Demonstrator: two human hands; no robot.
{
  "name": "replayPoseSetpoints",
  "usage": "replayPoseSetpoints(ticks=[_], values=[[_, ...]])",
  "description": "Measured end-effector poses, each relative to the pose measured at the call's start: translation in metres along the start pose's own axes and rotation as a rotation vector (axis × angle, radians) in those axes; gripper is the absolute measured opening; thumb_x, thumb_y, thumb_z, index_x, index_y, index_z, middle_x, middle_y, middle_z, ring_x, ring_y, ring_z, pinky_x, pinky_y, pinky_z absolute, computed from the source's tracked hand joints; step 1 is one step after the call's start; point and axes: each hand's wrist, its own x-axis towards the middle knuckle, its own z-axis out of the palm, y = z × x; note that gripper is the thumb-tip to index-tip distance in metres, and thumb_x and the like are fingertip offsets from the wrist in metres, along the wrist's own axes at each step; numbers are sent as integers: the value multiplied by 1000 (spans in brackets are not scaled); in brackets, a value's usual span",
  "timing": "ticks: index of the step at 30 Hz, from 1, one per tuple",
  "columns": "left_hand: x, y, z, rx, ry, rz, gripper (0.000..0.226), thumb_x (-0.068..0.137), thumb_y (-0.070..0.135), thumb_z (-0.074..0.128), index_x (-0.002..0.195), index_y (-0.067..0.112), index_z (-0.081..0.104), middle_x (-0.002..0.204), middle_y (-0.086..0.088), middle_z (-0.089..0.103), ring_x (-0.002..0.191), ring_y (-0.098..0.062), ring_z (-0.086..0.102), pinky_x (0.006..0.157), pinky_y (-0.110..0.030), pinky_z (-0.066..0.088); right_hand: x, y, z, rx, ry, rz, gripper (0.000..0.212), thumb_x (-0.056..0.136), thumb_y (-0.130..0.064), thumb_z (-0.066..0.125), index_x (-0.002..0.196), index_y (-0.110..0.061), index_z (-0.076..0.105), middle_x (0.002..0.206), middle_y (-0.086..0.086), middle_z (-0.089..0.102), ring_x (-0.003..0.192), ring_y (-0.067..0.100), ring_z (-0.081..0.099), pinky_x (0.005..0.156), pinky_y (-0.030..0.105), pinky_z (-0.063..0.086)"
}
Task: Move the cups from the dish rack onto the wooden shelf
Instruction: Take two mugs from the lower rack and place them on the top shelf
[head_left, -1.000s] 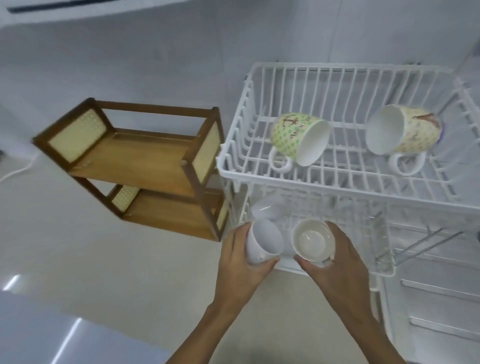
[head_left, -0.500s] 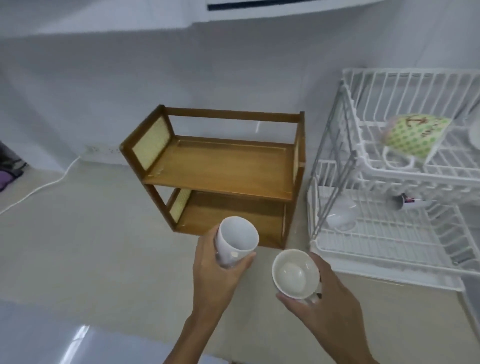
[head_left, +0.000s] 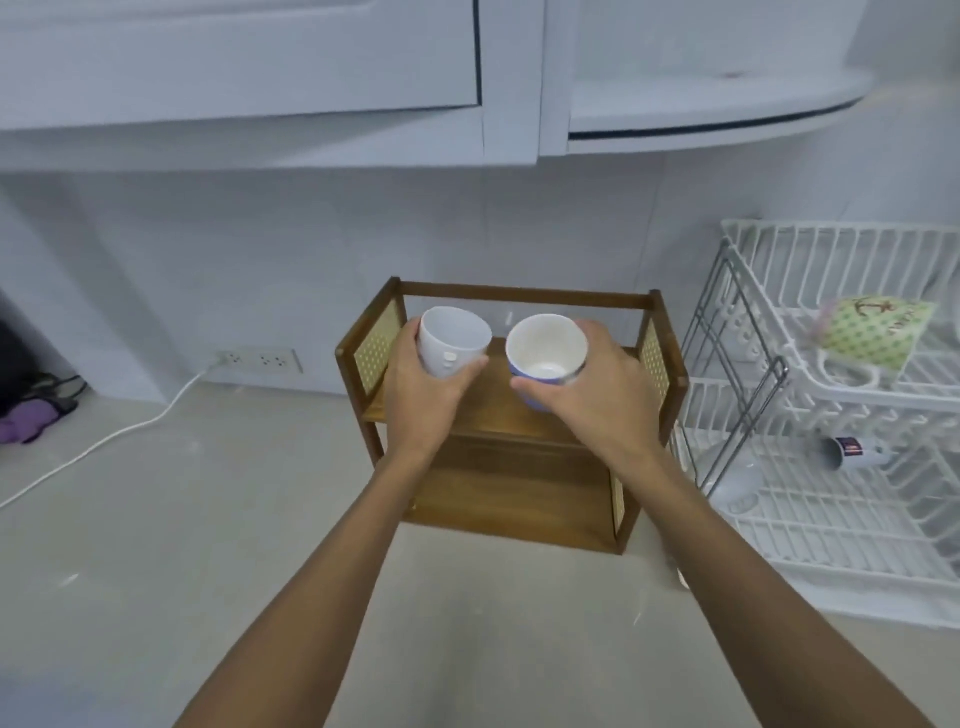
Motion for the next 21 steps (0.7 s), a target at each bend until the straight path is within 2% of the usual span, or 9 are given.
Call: replayPoseSetpoints(ticks=[3,5,9,12,14,17,21], values=[[19,-12,6,-19,-13,-26,87,70,51,88,142,27,46,136,8,57,121,-11,55,91,-18,50,21,0,19,-8,-53,-4,86,60,-78,72,131,-34,50,125,-5,70,112,26,67,85,40,58],[28,-21,9,-36,-29,-44,87,71,50,87,143,28,44,137,8,57,122,-11,54,92,-22,51,30,4,31,-1,-75,-3,87,64,-75,74,134,-31,50,127,-4,69,113,24,66,84,36,57],[42,-38,14,-64,-79,-77,85,74,48,86,145,28,44,136,9,57,120,-10,54,98,-30,53,41,15,51,-5,-114,33,89,70,-72,75,142,-27,47,132,-2,66,117,23,64,75,27,47],[49,-48,18,-65,-120,-108,88,76,45,86,148,25,39,141,4,55,127,-15,53,102,-35,52,45,25,59,55,-138,45,87,73,-66,78,143,-26,47,135,-1,64,117,21,63,74,24,46],[52,-53,21,-78,-137,-127,91,76,45,86,149,24,36,143,3,53,128,-16,53,101,-33,53,48,30,63,100,-151,49,87,73,-64,78,144,-25,46,135,0,63,117,21,63,75,24,48],[57,-58,23,-80,-157,-130,90,75,47,86,147,25,37,141,4,54,124,-13,54,87,-18,50,53,35,66,90,-158,37,92,74,-67,76,148,-25,42,139,1,62,121,24,61,79,25,45],[59,-62,22,-54,-164,-95,81,79,48,82,146,28,42,136,14,53,115,0,51,81,-6,41,56,40,69,117,-190,13,97,75,-69,74,153,-27,35,145,1,58,126,25,60,87,32,52]])
